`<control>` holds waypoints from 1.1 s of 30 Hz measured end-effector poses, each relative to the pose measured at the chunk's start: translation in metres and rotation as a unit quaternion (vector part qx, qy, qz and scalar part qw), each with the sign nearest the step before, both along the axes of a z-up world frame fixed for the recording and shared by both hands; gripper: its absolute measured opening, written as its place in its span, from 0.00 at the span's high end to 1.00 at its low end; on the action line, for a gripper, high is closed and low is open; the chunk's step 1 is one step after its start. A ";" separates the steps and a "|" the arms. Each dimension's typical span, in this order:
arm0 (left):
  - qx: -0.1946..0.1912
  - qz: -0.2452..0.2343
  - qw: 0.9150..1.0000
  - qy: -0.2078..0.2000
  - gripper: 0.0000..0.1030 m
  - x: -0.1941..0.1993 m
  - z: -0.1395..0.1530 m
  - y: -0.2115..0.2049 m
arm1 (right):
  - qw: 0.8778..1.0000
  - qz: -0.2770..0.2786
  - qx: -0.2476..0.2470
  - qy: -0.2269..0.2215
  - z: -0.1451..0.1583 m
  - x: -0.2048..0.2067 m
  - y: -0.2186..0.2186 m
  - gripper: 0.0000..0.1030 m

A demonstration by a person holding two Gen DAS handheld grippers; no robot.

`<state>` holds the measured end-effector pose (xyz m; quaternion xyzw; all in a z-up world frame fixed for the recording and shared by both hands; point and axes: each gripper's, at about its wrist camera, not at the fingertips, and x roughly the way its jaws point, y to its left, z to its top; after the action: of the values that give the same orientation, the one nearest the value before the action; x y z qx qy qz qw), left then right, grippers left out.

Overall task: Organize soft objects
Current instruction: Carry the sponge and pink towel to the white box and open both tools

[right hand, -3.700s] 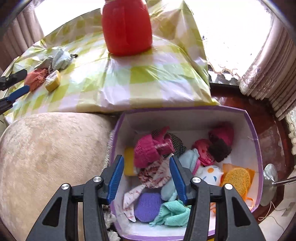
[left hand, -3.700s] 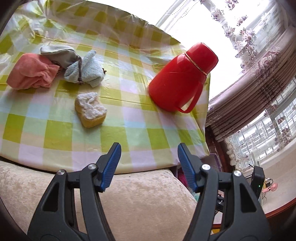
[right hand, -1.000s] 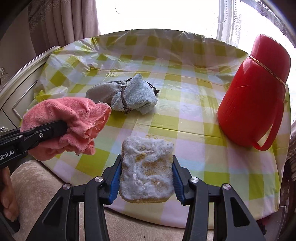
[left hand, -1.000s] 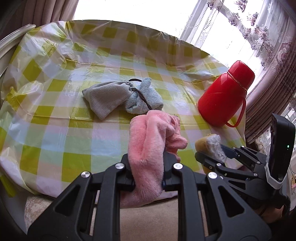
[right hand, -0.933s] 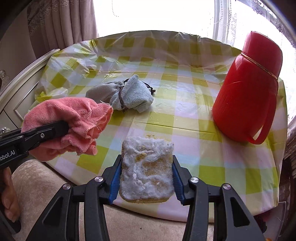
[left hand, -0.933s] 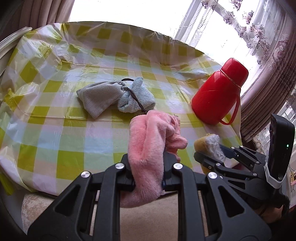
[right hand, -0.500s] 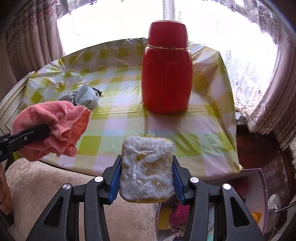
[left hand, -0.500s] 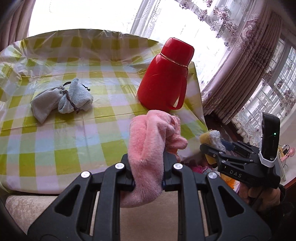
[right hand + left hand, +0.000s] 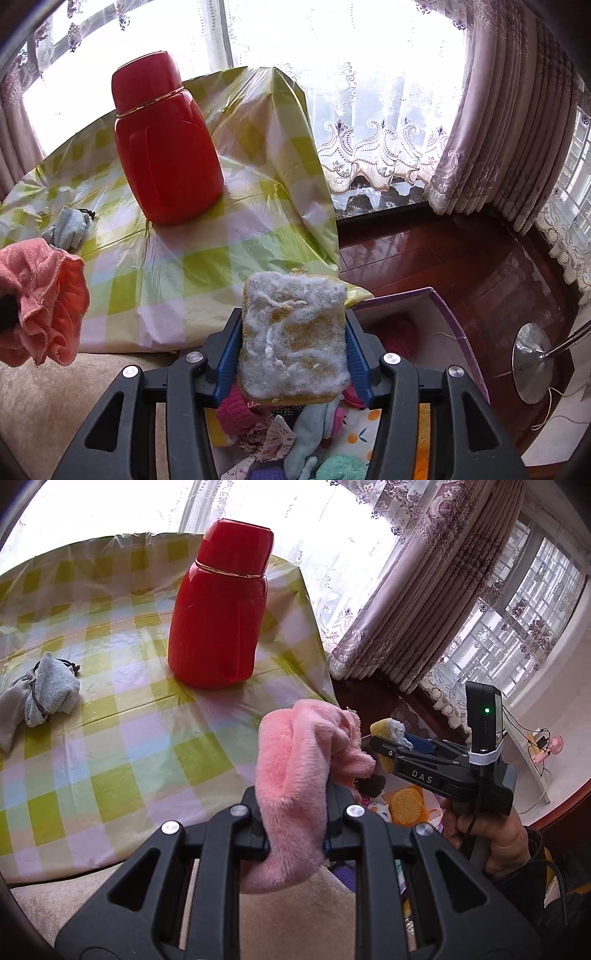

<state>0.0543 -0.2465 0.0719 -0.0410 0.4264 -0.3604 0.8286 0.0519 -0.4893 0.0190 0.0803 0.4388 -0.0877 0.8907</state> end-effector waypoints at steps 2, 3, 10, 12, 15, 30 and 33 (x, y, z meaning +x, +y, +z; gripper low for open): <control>0.005 -0.013 1.000 -0.002 0.79 -0.002 0.001 -0.013 | 1.000 -0.009 0.000 0.004 -0.003 0.000 -0.007 0.42; 0.008 -0.018 1.000 -0.003 0.79 -0.003 0.000 -0.019 | 1.000 -0.011 0.000 0.005 -0.003 0.000 -0.010 0.42; 0.017 -0.054 0.998 0.007 0.79 -0.006 -0.003 -0.052 | 0.999 -0.033 0.008 -0.002 0.001 -0.012 -0.030 0.39; 0.016 -0.063 0.998 0.010 0.79 -0.007 -0.002 -0.060 | 0.999 -0.042 0.010 -0.004 0.003 -0.016 -0.036 0.38; 0.006 -0.078 0.997 0.024 0.78 -0.007 -0.003 -0.070 | 0.999 -0.050 0.009 -0.009 0.007 -0.022 -0.042 0.38; 0.012 -0.023 0.998 0.059 0.31 0.016 -0.024 -0.060 | 0.999 -0.044 0.014 -0.006 0.005 -0.027 -0.040 0.35; 0.010 -0.013 0.998 0.056 0.31 0.017 -0.022 -0.051 | 1.000 -0.024 0.011 0.003 0.001 -0.023 -0.028 0.35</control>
<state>0.0717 -0.2974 0.0499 -0.0474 0.4762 -0.3643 0.7989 0.0285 -0.5175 0.0199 0.1003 0.4400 -0.1043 0.8863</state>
